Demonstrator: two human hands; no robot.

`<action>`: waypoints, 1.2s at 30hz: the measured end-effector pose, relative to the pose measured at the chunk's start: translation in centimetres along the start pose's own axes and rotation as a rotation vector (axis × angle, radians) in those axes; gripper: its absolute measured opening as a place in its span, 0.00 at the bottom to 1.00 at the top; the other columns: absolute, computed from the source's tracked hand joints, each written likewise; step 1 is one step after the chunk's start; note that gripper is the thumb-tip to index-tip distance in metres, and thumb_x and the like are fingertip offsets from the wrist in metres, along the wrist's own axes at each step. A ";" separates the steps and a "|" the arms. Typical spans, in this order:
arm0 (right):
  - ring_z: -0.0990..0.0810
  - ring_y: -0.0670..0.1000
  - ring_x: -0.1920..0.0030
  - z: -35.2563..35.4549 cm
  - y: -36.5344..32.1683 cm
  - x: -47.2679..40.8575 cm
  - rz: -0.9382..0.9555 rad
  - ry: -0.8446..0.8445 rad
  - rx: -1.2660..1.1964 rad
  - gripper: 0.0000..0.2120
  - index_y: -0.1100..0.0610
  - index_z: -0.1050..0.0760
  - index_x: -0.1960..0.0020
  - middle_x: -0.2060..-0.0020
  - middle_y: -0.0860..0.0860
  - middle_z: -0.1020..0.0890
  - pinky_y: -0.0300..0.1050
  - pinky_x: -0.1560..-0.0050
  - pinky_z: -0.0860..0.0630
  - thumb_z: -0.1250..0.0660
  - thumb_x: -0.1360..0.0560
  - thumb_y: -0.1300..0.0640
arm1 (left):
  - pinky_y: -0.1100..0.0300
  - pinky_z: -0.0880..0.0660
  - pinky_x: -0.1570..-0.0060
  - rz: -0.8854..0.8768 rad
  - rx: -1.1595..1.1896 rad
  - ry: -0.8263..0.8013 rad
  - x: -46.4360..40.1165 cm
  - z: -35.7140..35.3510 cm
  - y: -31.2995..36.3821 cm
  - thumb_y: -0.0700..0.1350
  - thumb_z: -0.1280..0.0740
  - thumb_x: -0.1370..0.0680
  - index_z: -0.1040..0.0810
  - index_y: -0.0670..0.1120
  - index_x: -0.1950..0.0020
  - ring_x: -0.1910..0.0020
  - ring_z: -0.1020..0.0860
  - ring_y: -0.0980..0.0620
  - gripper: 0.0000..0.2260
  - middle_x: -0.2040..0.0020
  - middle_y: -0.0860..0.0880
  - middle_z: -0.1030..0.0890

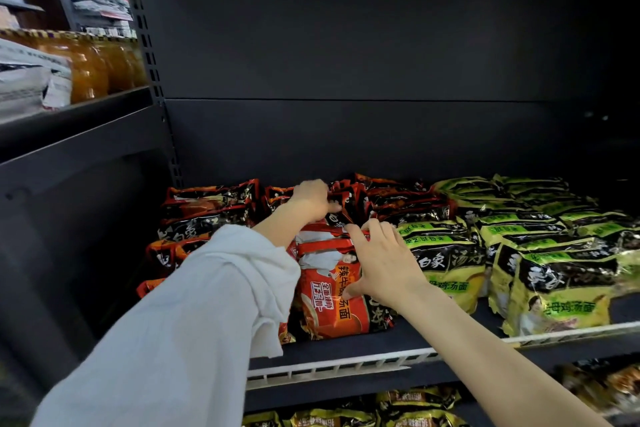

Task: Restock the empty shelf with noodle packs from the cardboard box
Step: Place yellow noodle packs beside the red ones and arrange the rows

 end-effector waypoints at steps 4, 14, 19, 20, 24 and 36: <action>0.38 0.56 0.33 0.0 -0.1 -0.1 0.007 0.009 0.018 0.51 0.53 0.47 0.26 0.38 0.54 0.36 0.52 0.26 0.45 0.25 0.38 0.38 | 0.58 0.25 0.55 0.008 0.212 0.114 0.2 0.1 -0.1 0.42 0.38 0.20 0.24 0.39 0.36 0.51 0.21 0.46 0.13 0.41 0.40 0.22; 0.39 0.56 0.32 -0.1 0.1 -0.4 0.021 0.015 0.027 0.52 0.54 0.47 0.25 0.35 0.55 0.36 0.53 0.25 0.49 0.25 0.39 0.36 | 0.51 0.24 0.50 0.330 0.537 0.152 0.9 0.2 -6.4 0.38 0.39 0.21 0.25 0.38 0.41 0.50 0.23 0.42 0.10 0.45 0.37 0.21; 0.40 0.57 0.31 -0.2 0.0 -0.6 0.017 -0.002 0.019 0.52 0.53 0.48 0.25 0.34 0.56 0.36 0.54 0.24 0.49 0.25 0.39 0.37 | 0.50 0.21 0.52 0.382 0.334 -0.294 3.1 1.8 -5.0 0.38 0.34 0.23 0.31 0.36 0.34 0.60 0.20 0.44 0.18 0.48 0.39 0.20; 0.40 0.57 0.31 -0.2 0.0 -0.6 0.014 -0.006 0.014 0.52 0.53 0.47 0.25 0.34 0.55 0.36 0.54 0.24 0.49 0.25 0.38 0.38 | 0.50 0.20 0.52 0.368 0.327 -0.301 3.3 1.7 -4.8 0.41 0.33 0.23 0.33 0.38 0.31 0.55 0.19 0.43 0.22 0.45 0.39 0.22; 0.40 0.57 0.30 -0.1 0.0 -0.7 0.015 -0.015 0.018 0.51 0.54 0.48 0.25 0.34 0.56 0.37 0.54 0.24 0.50 0.25 0.38 0.38 | 0.44 0.20 0.56 0.378 0.517 -0.225 2.7 0.4 -5.3 0.41 0.31 0.24 0.39 0.43 0.28 0.40 0.24 0.35 0.28 0.32 0.37 0.29; 0.43 0.57 0.30 0.4 -0.7 -1.5 0.030 -0.033 0.043 0.52 0.53 0.49 0.25 0.32 0.57 0.40 0.55 0.32 0.37 0.23 0.38 0.42 | 0.50 0.35 0.34 0.150 -0.051 0.137 2.6 2.2 -3.7 0.51 0.38 0.21 0.42 0.44 0.25 0.30 0.37 0.40 0.26 0.29 0.40 0.36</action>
Point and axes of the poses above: each hand's wrist, its own x-axis away from the middle knuckle, its own z-axis out of the back of the hand, y = z × x, the point moved 4 cm from there along -x, towards the middle knuckle
